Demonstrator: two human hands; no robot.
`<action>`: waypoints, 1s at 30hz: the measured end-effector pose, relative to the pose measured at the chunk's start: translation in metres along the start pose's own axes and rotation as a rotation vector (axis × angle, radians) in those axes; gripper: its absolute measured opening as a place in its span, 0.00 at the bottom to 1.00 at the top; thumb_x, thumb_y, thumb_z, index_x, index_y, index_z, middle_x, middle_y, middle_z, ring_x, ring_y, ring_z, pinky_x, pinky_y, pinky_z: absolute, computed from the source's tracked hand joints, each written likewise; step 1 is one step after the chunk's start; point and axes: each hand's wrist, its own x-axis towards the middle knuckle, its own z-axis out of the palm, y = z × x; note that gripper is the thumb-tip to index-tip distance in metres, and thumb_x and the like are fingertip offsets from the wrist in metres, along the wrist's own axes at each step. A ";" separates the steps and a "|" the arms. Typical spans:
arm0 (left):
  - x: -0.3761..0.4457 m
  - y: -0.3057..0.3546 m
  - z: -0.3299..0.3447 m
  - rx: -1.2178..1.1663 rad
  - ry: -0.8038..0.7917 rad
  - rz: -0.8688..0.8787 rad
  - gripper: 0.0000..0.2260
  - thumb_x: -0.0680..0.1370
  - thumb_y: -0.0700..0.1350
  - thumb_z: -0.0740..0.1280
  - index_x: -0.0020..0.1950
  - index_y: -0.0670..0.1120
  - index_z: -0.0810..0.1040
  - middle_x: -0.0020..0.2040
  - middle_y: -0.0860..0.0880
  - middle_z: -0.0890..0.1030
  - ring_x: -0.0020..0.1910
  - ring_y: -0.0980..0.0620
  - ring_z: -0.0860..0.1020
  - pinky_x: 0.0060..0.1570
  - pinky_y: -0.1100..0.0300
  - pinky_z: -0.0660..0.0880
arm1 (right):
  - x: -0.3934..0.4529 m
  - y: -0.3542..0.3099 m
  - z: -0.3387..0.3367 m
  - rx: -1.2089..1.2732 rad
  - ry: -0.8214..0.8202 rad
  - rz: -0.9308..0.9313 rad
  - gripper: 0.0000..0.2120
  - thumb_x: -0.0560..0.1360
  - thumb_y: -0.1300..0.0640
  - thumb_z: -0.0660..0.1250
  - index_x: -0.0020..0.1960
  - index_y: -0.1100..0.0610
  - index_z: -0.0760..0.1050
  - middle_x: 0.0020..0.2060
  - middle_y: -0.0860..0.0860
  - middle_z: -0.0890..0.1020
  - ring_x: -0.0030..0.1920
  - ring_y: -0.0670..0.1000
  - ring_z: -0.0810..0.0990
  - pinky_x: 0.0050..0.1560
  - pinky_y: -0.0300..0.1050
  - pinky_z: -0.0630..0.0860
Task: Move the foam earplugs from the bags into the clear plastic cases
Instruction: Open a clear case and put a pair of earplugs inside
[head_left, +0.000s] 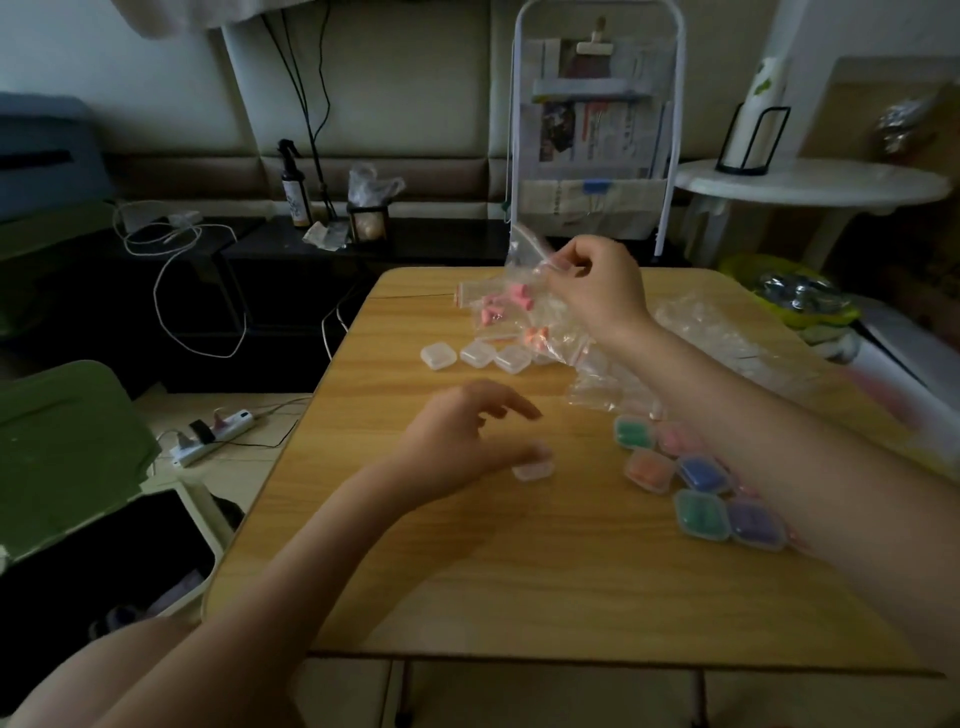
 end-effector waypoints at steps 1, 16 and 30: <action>0.000 0.002 -0.003 -0.088 0.087 -0.031 0.13 0.71 0.55 0.70 0.53 0.54 0.78 0.52 0.58 0.79 0.50 0.62 0.76 0.51 0.62 0.77 | -0.013 -0.006 -0.003 0.017 -0.014 -0.056 0.03 0.75 0.60 0.69 0.43 0.58 0.76 0.34 0.44 0.74 0.32 0.40 0.70 0.31 0.25 0.66; 0.002 0.025 0.007 -1.199 0.204 -0.397 0.08 0.75 0.37 0.68 0.51 0.34 0.77 0.40 0.43 0.82 0.38 0.53 0.82 0.44 0.63 0.80 | -0.126 0.003 -0.019 -0.093 -0.123 -0.438 0.07 0.72 0.69 0.68 0.47 0.58 0.77 0.42 0.47 0.74 0.42 0.47 0.74 0.41 0.43 0.74; 0.003 0.025 0.004 -1.006 0.301 -0.325 0.06 0.68 0.39 0.73 0.41 0.41 0.77 0.36 0.45 0.82 0.35 0.51 0.81 0.36 0.64 0.78 | -0.126 -0.018 -0.019 0.303 -0.249 -0.066 0.18 0.71 0.57 0.73 0.55 0.53 0.68 0.47 0.48 0.79 0.42 0.44 0.80 0.42 0.37 0.78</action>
